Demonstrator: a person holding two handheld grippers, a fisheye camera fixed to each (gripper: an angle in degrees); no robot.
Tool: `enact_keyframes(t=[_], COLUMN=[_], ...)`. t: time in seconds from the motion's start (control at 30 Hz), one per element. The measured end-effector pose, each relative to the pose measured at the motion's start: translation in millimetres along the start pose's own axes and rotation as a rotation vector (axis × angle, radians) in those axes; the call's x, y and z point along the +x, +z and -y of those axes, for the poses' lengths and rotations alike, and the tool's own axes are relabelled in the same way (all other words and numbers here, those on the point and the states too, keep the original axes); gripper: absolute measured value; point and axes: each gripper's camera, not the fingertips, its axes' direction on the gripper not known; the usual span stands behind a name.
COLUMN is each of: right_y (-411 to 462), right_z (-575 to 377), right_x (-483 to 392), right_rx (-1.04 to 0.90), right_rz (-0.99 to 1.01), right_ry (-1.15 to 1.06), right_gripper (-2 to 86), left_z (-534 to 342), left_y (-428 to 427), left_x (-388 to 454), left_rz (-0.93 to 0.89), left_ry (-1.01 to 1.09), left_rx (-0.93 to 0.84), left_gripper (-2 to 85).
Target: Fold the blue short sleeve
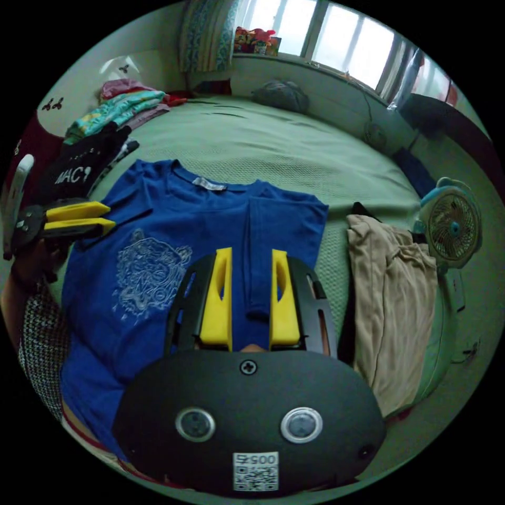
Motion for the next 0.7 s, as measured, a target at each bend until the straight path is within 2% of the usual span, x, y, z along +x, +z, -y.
enact_keyframes(t=[0.1,0.17,0.3,0.47,0.57,0.7], right_y=[16,17,11,-20,-18,-14], right_z=[2,4,14,11,-11,-42], right_x=[5,12,34,122,173,192], right_rx=[-0.007,0.018,0.052,0.149,0.111,0.059], right_rz=[-0.007,0.031,0.071,0.099,0.064,0.088], right_ry=[-0.019,-0.008,0.055,0.359,0.522,0.569], right_gripper=[8.2,4.5,-0.8,-1.4,-1.1,-1.0], left_z=[-2,-3,2,-12,-36,-69], left_y=[8,8,-1,-43,-56,-62], left_x=[-15,-22,-37,-88,-126,-142], left_rz=[-0.086,-0.096,-0.119,-0.046,-0.016,-0.021], left_ry=[-0.065,-0.086,-0.118,-0.337,-0.503,-0.619], left_rx=[0.023,0.039,0.071,0.213,0.231,0.251], left_gripper=[7.4,2.9,1.1,0.3,-0.2,-0.6])
